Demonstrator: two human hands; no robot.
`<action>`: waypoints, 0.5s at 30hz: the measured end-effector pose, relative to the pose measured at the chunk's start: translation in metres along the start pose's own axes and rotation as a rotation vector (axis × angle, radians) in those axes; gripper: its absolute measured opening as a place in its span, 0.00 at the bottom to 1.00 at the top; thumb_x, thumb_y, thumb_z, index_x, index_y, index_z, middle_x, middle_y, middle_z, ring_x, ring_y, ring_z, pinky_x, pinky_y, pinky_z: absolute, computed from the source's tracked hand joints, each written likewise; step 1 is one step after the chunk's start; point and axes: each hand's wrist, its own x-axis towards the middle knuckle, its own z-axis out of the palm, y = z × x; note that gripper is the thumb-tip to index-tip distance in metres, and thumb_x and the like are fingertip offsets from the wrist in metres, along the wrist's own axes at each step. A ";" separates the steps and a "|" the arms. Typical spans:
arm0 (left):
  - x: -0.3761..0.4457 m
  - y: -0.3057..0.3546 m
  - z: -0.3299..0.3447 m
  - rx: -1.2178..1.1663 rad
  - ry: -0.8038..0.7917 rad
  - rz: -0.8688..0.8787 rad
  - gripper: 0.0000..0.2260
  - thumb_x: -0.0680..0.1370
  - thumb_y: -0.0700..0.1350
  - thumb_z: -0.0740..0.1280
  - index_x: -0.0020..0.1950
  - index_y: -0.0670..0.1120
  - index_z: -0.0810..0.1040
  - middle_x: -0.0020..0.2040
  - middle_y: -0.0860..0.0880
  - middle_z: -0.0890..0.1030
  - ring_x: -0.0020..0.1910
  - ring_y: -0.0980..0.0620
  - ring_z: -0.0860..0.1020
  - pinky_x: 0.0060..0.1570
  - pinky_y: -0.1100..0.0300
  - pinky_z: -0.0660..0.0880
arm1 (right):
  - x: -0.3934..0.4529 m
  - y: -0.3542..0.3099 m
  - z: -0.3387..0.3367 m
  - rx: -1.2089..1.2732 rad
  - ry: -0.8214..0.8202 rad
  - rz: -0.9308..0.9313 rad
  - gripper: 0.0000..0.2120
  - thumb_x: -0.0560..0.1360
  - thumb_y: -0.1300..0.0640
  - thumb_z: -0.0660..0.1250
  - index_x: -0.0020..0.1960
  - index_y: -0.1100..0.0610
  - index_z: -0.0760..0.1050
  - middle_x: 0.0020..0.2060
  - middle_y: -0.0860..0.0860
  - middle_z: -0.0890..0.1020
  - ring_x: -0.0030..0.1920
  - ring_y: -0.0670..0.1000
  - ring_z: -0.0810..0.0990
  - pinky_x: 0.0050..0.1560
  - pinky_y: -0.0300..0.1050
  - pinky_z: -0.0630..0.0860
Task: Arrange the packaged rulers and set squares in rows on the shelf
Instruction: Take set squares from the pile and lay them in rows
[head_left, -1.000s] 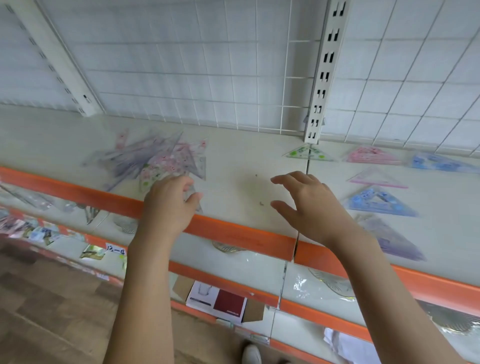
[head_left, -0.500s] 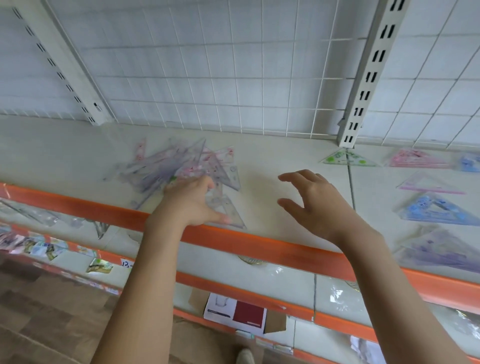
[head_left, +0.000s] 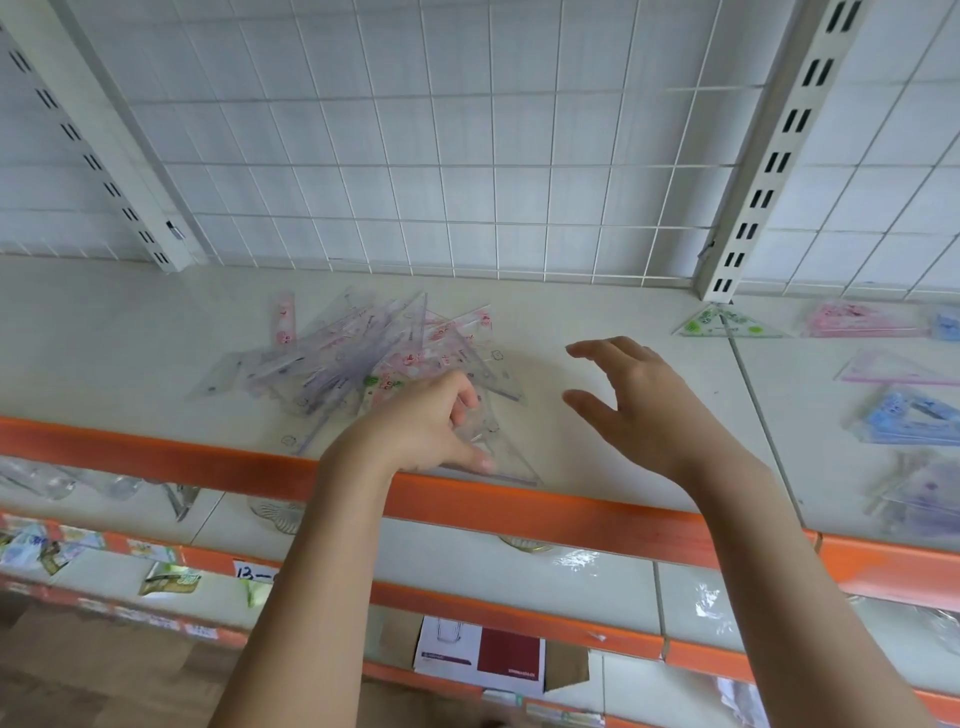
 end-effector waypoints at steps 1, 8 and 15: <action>0.000 -0.002 0.000 -0.029 0.010 0.007 0.25 0.64 0.50 0.78 0.54 0.53 0.69 0.48 0.55 0.73 0.46 0.56 0.73 0.51 0.57 0.74 | 0.001 -0.001 0.001 0.005 0.005 0.004 0.21 0.77 0.50 0.64 0.69 0.52 0.68 0.62 0.52 0.74 0.59 0.55 0.72 0.61 0.52 0.69; -0.008 -0.019 0.000 -0.261 0.096 0.033 0.18 0.67 0.44 0.77 0.48 0.55 0.71 0.43 0.53 0.79 0.39 0.58 0.75 0.40 0.62 0.72 | 0.010 -0.014 0.012 0.032 -0.009 -0.023 0.21 0.77 0.51 0.64 0.68 0.52 0.68 0.63 0.51 0.73 0.61 0.55 0.72 0.62 0.54 0.69; -0.020 -0.028 -0.014 -0.386 0.174 0.114 0.14 0.73 0.38 0.71 0.54 0.53 0.75 0.39 0.56 0.79 0.35 0.61 0.73 0.40 0.72 0.69 | 0.023 -0.021 0.014 0.011 -0.051 -0.062 0.20 0.77 0.51 0.64 0.67 0.53 0.70 0.61 0.52 0.75 0.60 0.55 0.73 0.61 0.53 0.70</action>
